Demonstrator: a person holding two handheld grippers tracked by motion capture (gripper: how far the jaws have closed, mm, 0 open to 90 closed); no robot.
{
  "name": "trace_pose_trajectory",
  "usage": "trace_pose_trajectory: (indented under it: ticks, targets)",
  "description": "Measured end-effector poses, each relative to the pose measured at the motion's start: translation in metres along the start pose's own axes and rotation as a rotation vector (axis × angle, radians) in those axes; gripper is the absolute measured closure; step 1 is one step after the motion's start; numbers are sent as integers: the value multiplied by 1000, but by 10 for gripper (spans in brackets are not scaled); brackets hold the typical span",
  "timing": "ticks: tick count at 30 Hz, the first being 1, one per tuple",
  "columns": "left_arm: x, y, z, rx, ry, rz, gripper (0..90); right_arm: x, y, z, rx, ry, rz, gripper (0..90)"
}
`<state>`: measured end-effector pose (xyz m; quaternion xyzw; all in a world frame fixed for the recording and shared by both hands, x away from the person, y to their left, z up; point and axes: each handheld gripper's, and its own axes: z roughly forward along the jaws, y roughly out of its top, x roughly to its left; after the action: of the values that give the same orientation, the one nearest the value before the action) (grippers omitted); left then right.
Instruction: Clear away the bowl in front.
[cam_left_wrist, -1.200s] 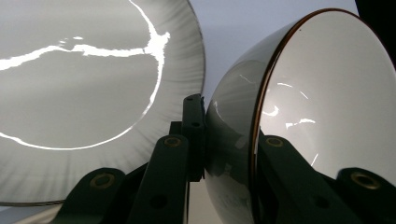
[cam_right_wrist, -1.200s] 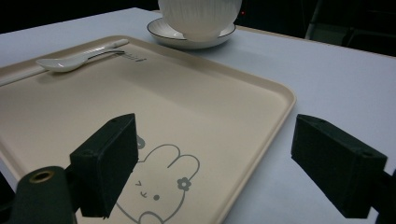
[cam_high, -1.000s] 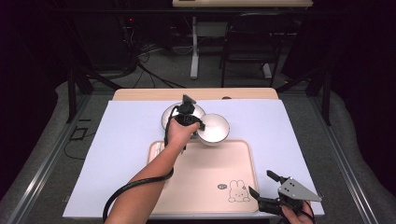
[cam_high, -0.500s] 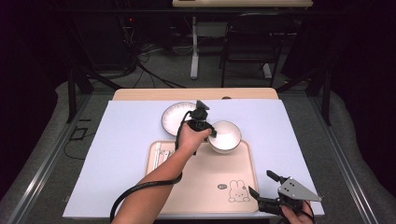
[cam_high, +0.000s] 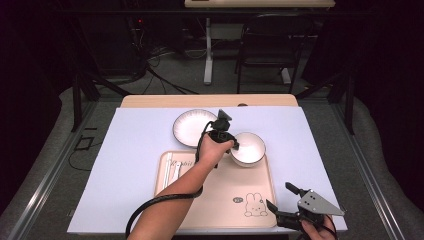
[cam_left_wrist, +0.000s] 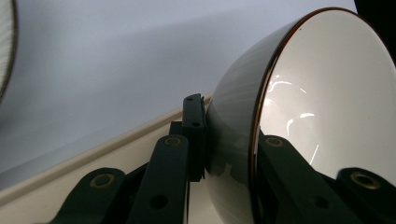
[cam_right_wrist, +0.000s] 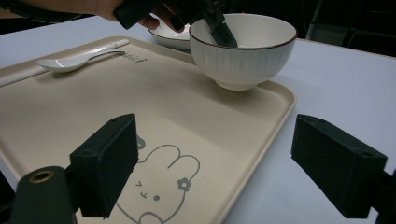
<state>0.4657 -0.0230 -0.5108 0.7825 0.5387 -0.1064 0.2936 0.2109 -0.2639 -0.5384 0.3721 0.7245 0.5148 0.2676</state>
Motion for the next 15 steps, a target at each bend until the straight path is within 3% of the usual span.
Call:
trace_pose_trajectory:
  ticks: [15]
  targets:
    - [-17, 3, 20, 15, -3, 25, 799, 0, 0, 0, -2, 2, 1, 143]
